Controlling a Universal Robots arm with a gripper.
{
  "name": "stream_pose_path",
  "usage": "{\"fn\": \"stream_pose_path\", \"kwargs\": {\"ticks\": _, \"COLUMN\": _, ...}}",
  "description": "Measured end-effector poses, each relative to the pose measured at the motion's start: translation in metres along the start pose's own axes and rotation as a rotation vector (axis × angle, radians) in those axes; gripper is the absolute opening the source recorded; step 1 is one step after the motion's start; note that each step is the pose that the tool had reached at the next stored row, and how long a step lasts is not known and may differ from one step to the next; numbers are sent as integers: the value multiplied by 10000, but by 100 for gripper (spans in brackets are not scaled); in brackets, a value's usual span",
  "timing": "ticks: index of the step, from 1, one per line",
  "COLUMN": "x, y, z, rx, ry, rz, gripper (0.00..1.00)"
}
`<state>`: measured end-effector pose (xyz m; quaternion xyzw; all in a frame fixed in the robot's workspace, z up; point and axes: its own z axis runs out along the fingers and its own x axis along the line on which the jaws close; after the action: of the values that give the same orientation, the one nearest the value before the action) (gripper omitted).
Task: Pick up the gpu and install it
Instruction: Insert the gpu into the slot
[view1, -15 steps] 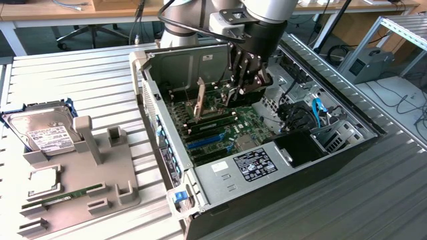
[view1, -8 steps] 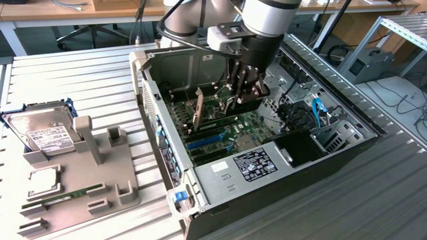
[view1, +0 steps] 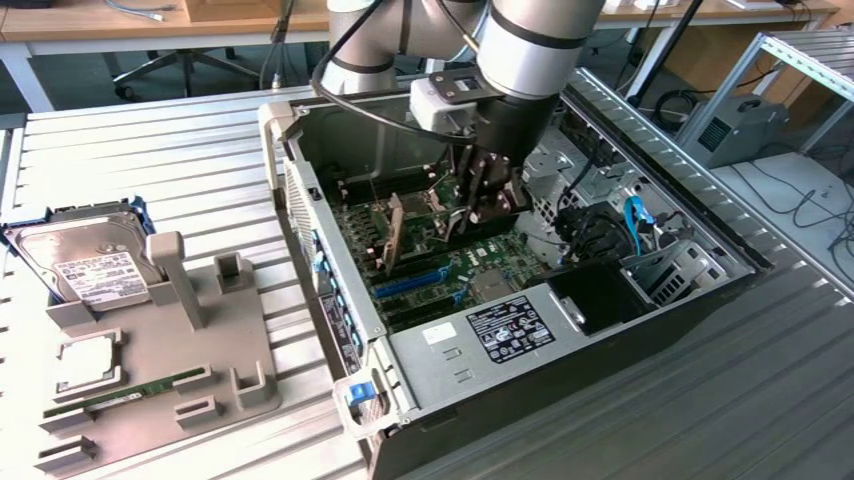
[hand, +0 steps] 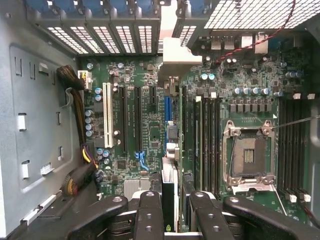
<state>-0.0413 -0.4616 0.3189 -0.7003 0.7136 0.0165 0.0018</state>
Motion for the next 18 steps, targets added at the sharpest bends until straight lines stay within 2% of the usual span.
{"fn": "stream_pose_path", "kwargs": {"ticks": 18, "x": 9, "y": 2, "z": 87, "rx": 0, "ry": 0, "rz": 0, "gripper": 26}}
